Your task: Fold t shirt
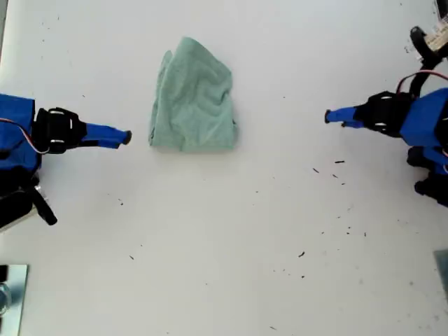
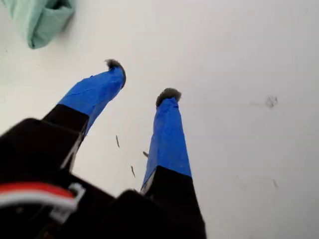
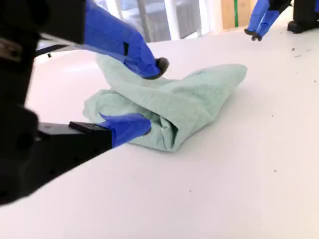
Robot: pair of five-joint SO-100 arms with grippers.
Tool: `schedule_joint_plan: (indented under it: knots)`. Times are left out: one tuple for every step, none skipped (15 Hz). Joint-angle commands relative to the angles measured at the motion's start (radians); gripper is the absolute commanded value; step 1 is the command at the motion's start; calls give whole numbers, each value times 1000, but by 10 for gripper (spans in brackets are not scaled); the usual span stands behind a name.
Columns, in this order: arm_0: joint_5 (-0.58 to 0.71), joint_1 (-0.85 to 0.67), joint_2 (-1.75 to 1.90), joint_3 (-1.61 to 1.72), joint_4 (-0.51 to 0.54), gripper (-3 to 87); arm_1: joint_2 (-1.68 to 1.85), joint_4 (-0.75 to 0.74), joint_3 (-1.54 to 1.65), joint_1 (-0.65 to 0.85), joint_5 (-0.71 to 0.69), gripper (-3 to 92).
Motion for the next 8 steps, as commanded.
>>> schedule_joint_plan:
  knots:
    - [-6,57,9,12,5,141,15,60,61,-46,-350,156]
    - [-6,67,9,12,5,141,15,60,61,-49,-420,146]
    - [-6,74,9,12,5,141,15,60,61,-57,-416,145]
    - [-6,75,9,12,5,141,15,60,61,-57,-416,145]
    - [-6,75,9,12,5,141,15,60,61,-57,-416,145]
    - [-6,75,9,12,5,141,15,60,61,-57,-416,145]
    - [-6,75,9,12,5,141,15,60,61,-57,-416,145]
    - [-6,75,9,12,5,141,15,60,61,-57,-416,145]
